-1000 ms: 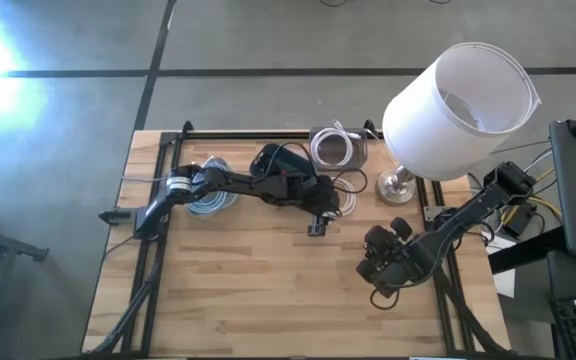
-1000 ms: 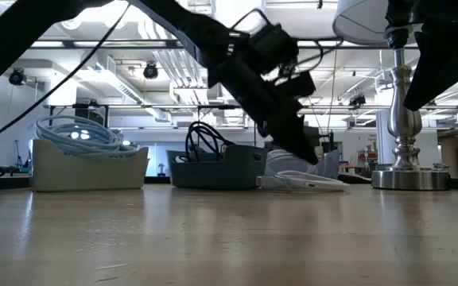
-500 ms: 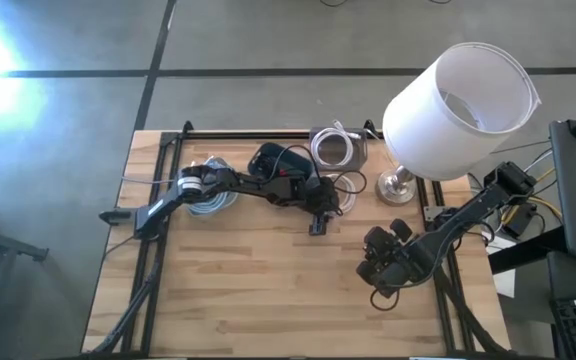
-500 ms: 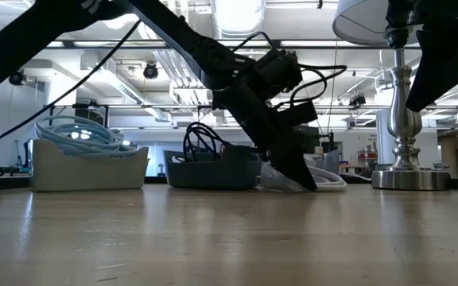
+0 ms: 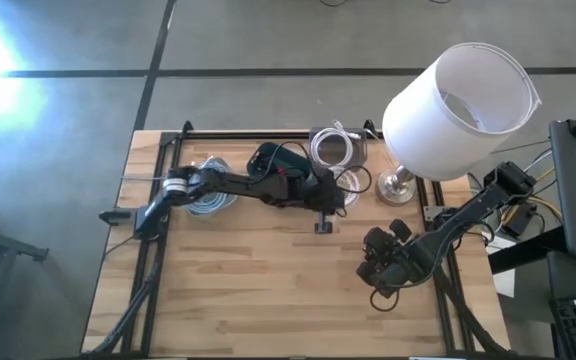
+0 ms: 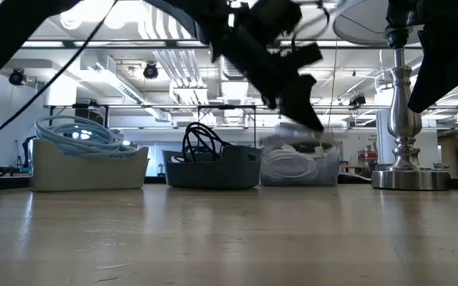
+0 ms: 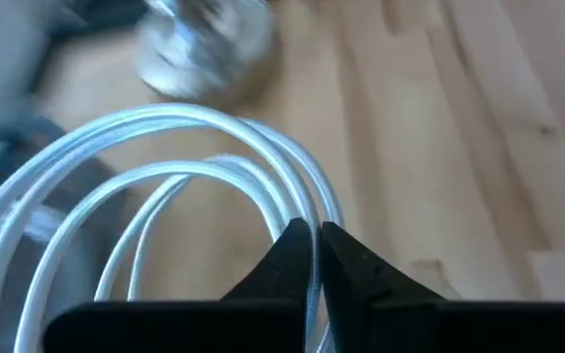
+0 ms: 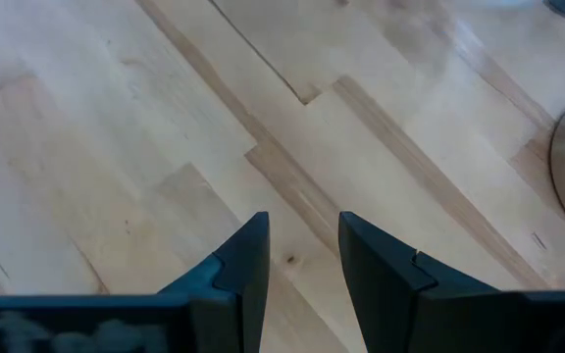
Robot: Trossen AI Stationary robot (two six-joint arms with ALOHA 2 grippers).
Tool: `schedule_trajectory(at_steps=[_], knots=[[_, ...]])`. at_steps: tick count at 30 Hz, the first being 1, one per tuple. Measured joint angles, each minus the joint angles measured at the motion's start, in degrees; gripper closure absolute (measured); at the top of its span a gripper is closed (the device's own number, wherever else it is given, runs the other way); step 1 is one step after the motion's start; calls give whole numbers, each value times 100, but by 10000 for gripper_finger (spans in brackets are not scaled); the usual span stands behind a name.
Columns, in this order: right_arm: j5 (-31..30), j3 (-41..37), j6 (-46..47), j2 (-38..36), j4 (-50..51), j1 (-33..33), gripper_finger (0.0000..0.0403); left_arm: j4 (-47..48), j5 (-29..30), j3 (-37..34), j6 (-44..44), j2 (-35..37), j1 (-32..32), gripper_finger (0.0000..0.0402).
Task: Pick & Place USB Port
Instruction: Put the white HDMI cable into the black bin
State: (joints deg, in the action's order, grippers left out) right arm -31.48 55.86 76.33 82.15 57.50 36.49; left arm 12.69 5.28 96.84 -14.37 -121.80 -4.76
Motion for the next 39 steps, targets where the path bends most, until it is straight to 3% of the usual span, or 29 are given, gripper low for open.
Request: schedule_trajectory(at_steps=[4,9,14,18,33,39], knots=[[7,-4,1,0,-6,0,284,-48,742,0,-419,373,35,385],[9,-12,3,0,-33,0,284,-385,782,-21,-623,428,-212,375],[11,-15,1,0,-93,0,284,-1953,743,-35,-760,69,-678,378],[23,-15,1,0,-107,0,284,-2955,749,-33,-184,-299,-1066,379],[50,-15,-47,0,-96,0,284,-3221,406,-11,231,-840,-1514,375],[55,-15,-50,0,-97,0,284,-3240,405,-9,326,-942,-1516,333]])
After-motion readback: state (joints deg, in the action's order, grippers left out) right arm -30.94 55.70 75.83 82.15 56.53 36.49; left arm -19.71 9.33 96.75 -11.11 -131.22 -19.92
